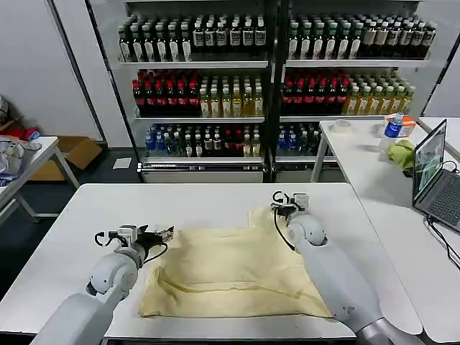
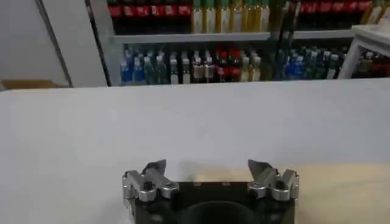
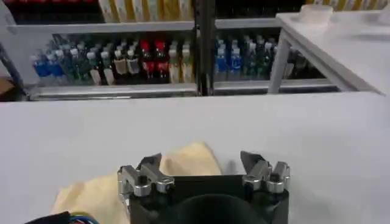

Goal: Fold and organize the clothes.

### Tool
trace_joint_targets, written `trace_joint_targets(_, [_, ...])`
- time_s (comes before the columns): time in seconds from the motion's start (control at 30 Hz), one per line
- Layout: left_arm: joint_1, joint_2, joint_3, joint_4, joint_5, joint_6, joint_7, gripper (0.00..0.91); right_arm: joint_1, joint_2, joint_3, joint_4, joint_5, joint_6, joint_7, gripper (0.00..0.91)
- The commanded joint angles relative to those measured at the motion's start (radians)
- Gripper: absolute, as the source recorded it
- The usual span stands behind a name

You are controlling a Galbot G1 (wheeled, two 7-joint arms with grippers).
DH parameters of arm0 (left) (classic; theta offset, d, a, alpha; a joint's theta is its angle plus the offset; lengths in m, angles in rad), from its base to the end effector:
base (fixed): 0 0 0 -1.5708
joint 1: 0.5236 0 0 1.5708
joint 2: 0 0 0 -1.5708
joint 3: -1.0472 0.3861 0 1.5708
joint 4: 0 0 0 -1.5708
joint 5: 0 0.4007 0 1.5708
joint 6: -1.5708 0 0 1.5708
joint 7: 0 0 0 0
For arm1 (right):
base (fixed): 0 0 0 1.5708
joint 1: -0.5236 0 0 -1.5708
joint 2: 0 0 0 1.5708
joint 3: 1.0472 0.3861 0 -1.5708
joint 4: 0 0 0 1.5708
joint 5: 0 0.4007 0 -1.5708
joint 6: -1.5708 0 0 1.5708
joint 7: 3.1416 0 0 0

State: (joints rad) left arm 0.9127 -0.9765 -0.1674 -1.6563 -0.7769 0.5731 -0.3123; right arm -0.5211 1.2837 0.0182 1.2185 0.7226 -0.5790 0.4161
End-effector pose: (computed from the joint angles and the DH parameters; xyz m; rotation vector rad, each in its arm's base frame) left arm 0.4203 0.0817 -0.3160 -0.1041 -2.5460 -0.0296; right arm 0.5630 0.0262 -0.3142 0.0058 -2.5316 -0.0186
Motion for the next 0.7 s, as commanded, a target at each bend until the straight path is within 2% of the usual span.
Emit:
trace_joint_targets(0.03, [-0.005,-0.005,0.015,0.022,-0.003,0.003,0.001,0.907,0.016,0.045,0.003,-0.097,0.003,-0.001,-0.009,0.907])
trace_joint_targets(0.07, [-0.004,-0.005,0.014,0.025,-0.004,0.003,0.001,0.655,0.013,0.045,0.004,-0.097,0.003,-0.001,-0.012,0.856])
trace_joint_targets(0.13, [-0.003,-0.005,0.014,0.027,-0.003,0.002,0.003,0.343,0.006,0.048,0.007,-0.102,0.006,-0.001,-0.014,0.645])
trace_joint_targets(0.17, [-0.002,-0.004,0.015,0.028,-0.003,0.001,0.004,0.101,0.003,0.049,0.01,-0.106,0.01,-0.001,-0.013,0.373])
trace_joint_targets(0.2, [-0.002,-0.005,0.014,0.03,-0.003,-0.002,0.006,0.04,-0.001,0.05,0.014,-0.107,0.016,-0.001,-0.012,0.232])
trace_joint_targets(0.23, [-0.001,-0.005,0.014,0.032,-0.003,-0.004,0.008,0.01,-0.005,0.05,0.016,-0.105,0.021,-0.001,-0.011,0.0])
trace_joint_targets(0.7, [0.026,-0.004,0.007,0.01,-0.009,-0.021,0.039,0.01,-0.025,0.056,0.021,-0.054,0.061,-0.001,-0.007,0.0])
